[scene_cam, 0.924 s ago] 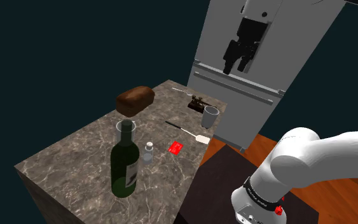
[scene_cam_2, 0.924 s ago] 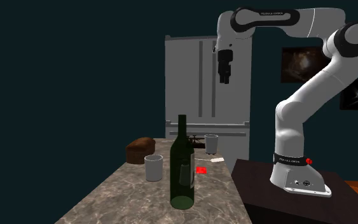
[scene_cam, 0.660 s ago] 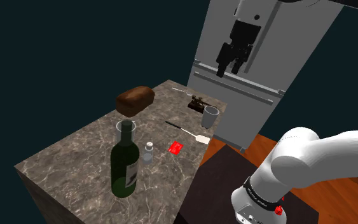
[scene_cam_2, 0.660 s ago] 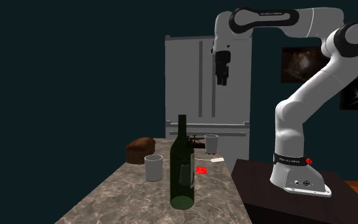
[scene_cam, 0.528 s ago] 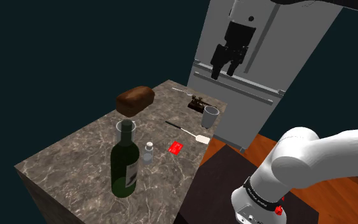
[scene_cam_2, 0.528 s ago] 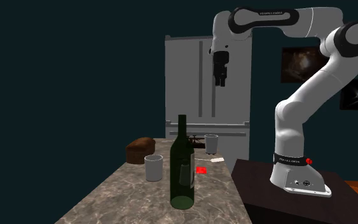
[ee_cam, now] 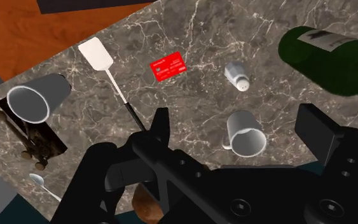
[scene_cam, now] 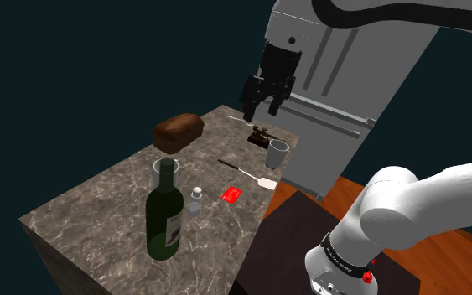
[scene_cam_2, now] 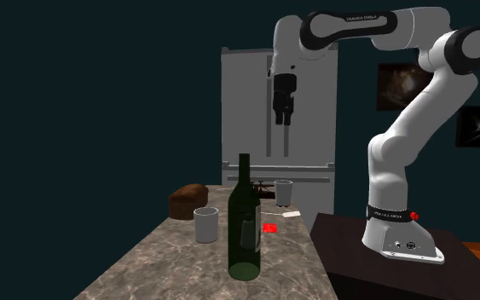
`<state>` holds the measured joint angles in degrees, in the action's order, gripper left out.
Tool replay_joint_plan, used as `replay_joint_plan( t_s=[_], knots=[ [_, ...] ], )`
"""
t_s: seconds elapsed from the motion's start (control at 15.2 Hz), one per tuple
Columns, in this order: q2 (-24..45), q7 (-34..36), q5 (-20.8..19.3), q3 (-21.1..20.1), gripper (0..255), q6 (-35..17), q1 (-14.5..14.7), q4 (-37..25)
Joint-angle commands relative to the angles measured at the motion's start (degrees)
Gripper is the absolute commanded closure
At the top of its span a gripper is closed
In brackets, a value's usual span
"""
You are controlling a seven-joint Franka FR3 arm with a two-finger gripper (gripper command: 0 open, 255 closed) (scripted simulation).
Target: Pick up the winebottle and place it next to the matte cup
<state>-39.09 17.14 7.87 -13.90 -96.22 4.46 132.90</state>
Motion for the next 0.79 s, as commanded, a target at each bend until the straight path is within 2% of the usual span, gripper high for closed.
replay_joint_plan(
  t_s=[0.0,0.4,0.73],
  knots=[
    [2.44,2.06,1.13,-2.29,0,-2.43,0.56,-0.47],
    [9.97,8.29,3.11,-9.11,0,-8.82,1.87,-3.01],
    [17.75,14.01,2.62,-14.97,0,-13.82,2.26,-6.86]
  ],
)
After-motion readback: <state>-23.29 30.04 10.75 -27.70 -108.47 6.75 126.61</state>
